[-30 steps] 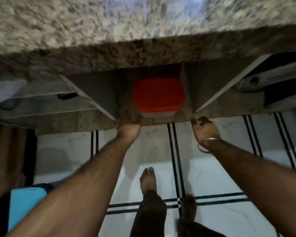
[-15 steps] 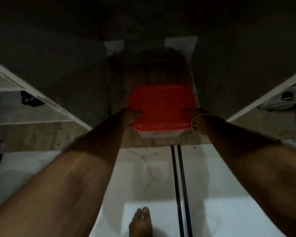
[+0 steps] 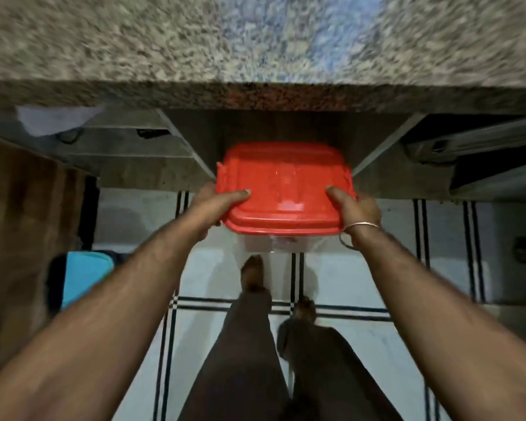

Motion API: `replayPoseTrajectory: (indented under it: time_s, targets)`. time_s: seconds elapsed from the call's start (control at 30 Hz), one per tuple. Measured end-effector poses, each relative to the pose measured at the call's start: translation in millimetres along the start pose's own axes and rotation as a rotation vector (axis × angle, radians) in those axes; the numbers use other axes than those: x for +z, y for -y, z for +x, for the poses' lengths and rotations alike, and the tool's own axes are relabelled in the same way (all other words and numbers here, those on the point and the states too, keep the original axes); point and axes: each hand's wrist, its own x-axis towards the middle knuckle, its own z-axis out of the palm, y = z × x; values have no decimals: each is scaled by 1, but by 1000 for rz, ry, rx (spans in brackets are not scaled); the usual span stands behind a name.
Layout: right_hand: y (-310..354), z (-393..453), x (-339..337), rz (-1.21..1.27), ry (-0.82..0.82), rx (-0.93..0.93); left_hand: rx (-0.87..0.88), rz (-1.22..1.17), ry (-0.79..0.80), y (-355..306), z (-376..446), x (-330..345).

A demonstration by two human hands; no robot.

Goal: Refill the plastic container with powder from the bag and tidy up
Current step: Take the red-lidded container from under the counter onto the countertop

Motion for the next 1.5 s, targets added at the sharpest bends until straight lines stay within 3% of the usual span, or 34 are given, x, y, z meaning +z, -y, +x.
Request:
replayPoseTrajectory:
  time_s: [0.23,0.53,0.73,0.97,1.33,1.5]
  targets:
    - [91,-134,-122,-443,216,-306,135,149,-95,-75,-176,-67]
    - [282,-211,-202,-281,40,-684,431,83,-321,-254,-263,-144]
    - [395,-173,-179,-244,-73,-784,587,37,-384,-357,-206,-167]
    - [465,-87,-121,-251,-162,-691,545,74,-404,-427,-77,-172]
    - [494,-26,-102,-232,-184,-648,513,87,-282,-454,2,-175]
    - [494,-11,-100,-267,-244,-678,576,230,-451,-453,-6,-178]
